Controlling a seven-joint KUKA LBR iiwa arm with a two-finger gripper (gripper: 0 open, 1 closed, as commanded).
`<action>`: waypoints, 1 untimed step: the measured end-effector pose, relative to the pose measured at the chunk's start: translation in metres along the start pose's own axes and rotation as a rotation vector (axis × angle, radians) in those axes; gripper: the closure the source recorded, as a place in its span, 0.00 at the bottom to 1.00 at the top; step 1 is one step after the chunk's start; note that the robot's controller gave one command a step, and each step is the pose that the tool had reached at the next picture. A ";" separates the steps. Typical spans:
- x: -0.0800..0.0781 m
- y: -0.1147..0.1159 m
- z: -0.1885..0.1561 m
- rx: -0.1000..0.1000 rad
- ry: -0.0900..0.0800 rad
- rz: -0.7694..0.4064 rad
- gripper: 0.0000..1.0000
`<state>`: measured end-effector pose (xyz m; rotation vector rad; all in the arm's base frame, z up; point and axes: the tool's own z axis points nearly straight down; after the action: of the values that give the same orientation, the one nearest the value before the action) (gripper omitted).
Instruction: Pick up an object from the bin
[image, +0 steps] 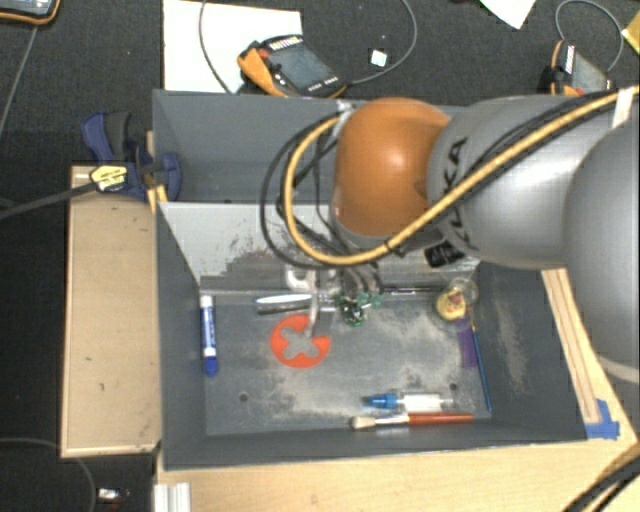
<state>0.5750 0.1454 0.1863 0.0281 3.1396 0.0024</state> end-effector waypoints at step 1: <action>0.000 0.000 0.000 0.000 0.000 0.000 0.00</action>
Offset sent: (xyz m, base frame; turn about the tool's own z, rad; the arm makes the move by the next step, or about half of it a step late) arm -0.0187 -0.0015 0.0530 0.0346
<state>0.5750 0.1454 0.1864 0.0283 3.1396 0.0025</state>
